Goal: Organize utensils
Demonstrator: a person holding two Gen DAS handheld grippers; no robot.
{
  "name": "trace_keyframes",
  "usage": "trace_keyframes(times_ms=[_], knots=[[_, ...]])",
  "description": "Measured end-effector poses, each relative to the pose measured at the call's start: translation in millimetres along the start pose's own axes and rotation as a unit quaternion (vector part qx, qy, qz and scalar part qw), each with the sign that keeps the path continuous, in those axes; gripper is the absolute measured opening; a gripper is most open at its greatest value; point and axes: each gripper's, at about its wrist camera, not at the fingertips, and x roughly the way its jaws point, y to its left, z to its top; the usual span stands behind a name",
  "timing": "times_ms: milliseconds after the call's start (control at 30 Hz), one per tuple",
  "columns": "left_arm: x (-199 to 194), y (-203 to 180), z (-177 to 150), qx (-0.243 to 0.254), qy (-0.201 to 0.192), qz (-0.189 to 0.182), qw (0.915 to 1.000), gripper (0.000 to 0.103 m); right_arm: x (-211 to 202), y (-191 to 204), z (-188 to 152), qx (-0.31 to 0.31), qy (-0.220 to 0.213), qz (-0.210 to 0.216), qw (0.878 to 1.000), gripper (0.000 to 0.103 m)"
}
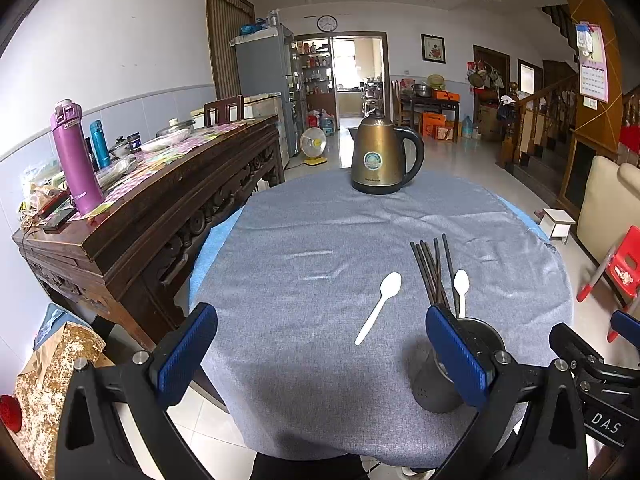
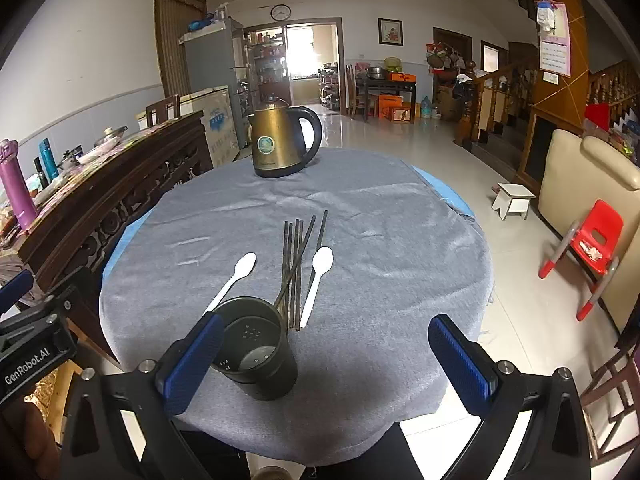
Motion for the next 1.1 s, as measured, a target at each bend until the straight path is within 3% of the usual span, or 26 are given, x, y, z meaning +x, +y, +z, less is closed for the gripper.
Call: trace_keyframes(times_ms=[1100], knots=[[15, 8, -1, -0.002, 0.014, 0.007, 0.9999, 0.103, 7, 10, 5, -0.001, 0.007, 0.005, 1.000, 0.103]])
